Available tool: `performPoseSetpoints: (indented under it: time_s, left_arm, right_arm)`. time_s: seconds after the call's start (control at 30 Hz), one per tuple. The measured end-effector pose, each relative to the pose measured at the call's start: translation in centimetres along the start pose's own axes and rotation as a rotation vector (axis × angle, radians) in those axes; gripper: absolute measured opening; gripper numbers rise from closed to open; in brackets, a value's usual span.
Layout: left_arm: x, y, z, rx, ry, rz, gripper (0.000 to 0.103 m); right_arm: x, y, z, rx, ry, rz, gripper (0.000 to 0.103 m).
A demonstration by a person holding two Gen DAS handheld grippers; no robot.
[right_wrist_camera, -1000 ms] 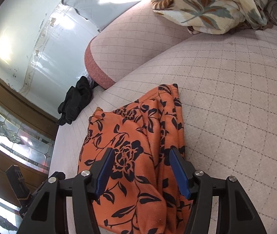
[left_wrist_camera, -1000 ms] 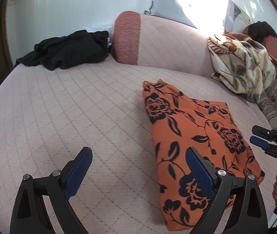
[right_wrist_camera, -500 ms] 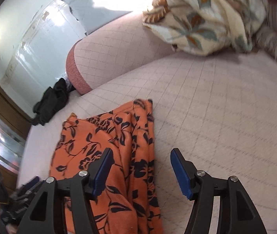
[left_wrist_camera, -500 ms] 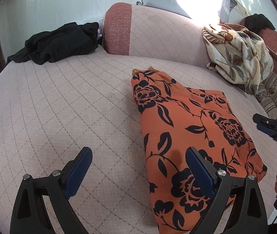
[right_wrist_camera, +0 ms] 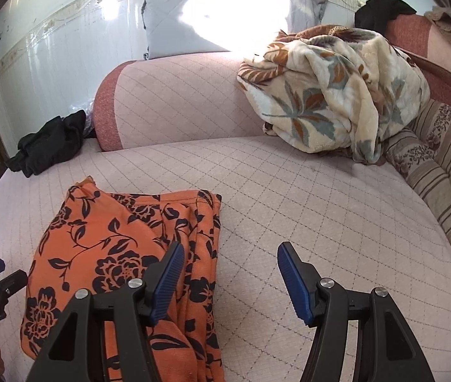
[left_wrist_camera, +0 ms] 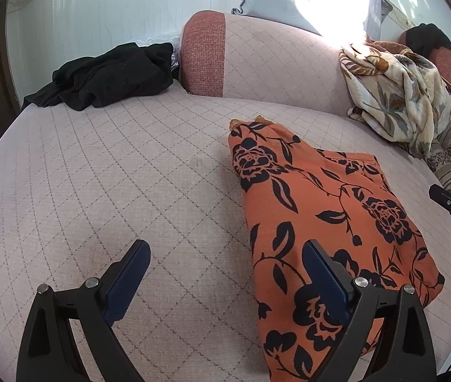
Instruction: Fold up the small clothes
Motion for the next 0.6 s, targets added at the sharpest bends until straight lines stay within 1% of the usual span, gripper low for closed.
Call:
performPoseSetpoints:
  time_s: [0.1,0.23,0.37,0.6]
  left_arm:
    - [-0.1,0.1,-0.4,-0.010,0.005,0.004,0.096]
    - [-0.3,0.1,-0.7,-0.015,0.015,0.009,0.096]
    - [-0.5,0.1,-0.9,-0.012,0.025,0.014,0.096]
    - [-0.8,0.1,-1.0,-0.015,0.029,0.019,0.096]
  right_arm:
    - [-0.5,-0.1,-1.1,-0.032,0.016,0.020,0.064]
    - [-1.5,-0.1,-3.1,-0.077,0.068,0.057,0.064]
    - [-2.7,-0.2,-5.2,-0.130,0.070,0.097,0.064]
    - [-3.5,-0.4,-7.3,-0.194,0.060,0.125,0.065]
Point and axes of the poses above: each gripper's, at about its wrist camera, not at the fingertips, and x roughly the way its jaws point, z to its right, y to its top, the point moved 3 cm from there along x, roughly the way its jaws point, and after that the axes turned 6 degrees about -z, right-handed, at the moved point
